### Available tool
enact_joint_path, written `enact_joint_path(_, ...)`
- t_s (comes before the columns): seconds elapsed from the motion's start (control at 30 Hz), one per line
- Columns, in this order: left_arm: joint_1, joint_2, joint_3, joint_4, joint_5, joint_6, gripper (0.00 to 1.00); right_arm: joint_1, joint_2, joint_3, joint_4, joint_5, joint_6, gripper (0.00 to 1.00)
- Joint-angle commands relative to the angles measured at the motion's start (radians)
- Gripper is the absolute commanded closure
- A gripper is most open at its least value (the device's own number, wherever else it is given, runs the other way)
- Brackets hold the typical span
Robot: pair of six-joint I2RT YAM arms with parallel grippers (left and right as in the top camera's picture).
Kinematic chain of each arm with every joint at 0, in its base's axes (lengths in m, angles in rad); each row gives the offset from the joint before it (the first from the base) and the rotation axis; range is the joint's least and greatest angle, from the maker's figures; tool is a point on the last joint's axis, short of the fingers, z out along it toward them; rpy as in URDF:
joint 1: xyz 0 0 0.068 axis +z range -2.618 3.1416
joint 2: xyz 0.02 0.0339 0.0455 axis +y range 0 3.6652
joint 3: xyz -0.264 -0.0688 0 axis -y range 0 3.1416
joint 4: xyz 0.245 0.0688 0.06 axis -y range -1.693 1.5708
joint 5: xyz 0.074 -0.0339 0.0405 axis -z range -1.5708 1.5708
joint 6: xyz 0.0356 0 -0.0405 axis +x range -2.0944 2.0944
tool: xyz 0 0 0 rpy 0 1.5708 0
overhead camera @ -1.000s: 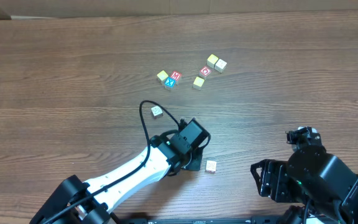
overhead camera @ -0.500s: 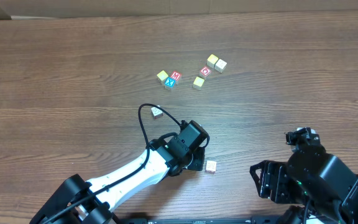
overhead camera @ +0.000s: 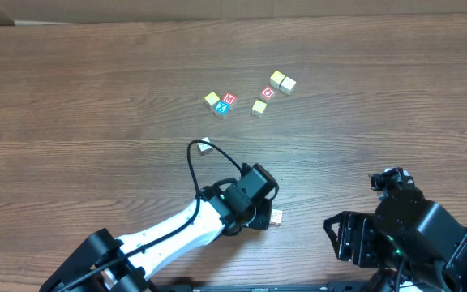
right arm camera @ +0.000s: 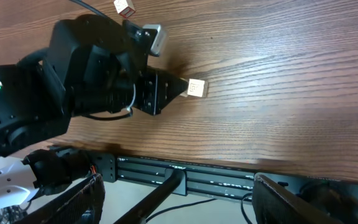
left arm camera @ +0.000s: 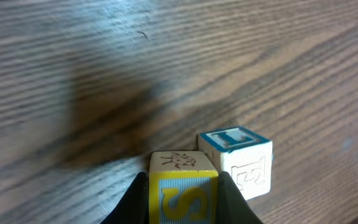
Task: Flip 3 blocks
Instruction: 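Carry the S block with the left gripper beside the L block, lower it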
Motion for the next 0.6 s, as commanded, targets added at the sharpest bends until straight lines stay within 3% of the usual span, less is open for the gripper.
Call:
enact_joint_path(0.0, -0.003, -0.019, -0.009, 0.003, -0.008, -0.033, 0.96, 0.004, -0.002, 0.015, 0.004, -0.009, 0.004, 0.23)
enact_joint_path(0.27, -0.003, -0.019, -0.009, 0.002, -0.023, -0.051, 0.95, 0.004, -0.002, 0.016, 0.001, -0.012, 0.004, 0.23)
enact_joint_path(0.57, -0.003, -0.019, -0.009, 0.000, -0.024, -0.051, 0.77, 0.004, -0.002, 0.015, 0.000, -0.017, 0.004, 0.23)
